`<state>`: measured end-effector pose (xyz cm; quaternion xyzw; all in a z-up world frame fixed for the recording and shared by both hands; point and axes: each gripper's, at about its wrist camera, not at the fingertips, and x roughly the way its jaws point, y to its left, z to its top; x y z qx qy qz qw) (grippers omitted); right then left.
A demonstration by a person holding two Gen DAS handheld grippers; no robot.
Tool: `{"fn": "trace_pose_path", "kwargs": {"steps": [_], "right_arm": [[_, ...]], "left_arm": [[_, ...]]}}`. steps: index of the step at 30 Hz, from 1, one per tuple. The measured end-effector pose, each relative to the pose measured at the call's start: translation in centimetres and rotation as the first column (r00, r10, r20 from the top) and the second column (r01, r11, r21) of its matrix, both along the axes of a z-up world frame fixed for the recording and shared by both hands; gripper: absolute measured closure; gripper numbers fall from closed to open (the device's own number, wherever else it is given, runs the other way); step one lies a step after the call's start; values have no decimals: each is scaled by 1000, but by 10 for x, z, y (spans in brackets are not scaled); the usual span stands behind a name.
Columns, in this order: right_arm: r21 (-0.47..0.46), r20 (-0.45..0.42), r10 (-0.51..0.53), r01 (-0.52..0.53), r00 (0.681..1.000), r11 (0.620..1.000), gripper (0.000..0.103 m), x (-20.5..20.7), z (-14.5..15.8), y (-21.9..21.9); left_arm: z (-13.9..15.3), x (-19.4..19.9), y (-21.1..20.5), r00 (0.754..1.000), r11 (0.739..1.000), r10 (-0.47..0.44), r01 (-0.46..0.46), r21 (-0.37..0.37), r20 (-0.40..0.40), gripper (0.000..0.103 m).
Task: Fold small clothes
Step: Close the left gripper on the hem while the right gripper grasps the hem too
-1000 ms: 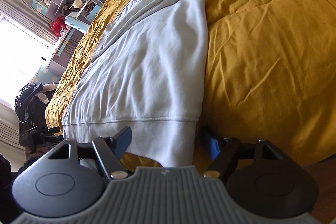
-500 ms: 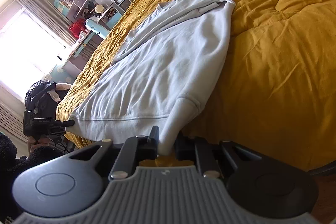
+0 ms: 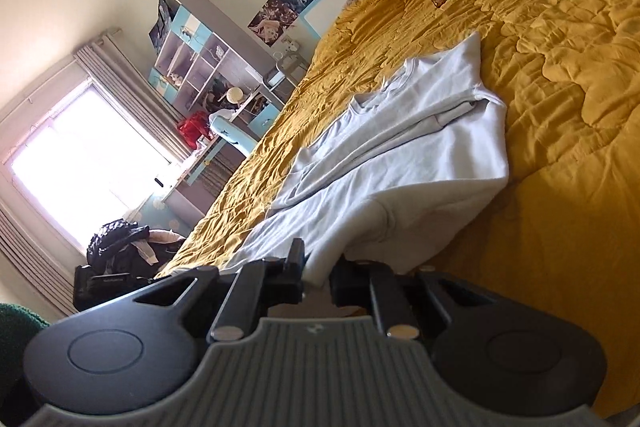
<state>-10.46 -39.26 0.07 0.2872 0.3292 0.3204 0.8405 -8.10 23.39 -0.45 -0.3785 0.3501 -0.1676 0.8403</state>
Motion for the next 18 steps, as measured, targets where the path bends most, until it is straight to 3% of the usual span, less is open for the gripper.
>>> {"fn": "trace_pose_path", "kwargs": {"steps": [4, 10, 14, 18], "right_arm": [[-93, 87, 27, -19, 996, 995, 96, 10, 25, 23], [-73, 203, -21, 37, 979, 997, 96, 24, 60, 42], [-52, 159, -79, 88, 984, 995, 96, 41, 72, 48], [-87, 182, -117, 134, 976, 987, 96, 63, 89, 60]], "left_arm": [[23, 11, -17, 994, 993, 42, -53, 109, 101, 98], [48, 31, -34, 979, 970, 100, -136, 202, 180, 98], [60, 54, -37, 978, 958, 102, -145, 247, 179, 98], [70, 75, -36, 975, 958, 81, -134, 254, 209, 98]]}}
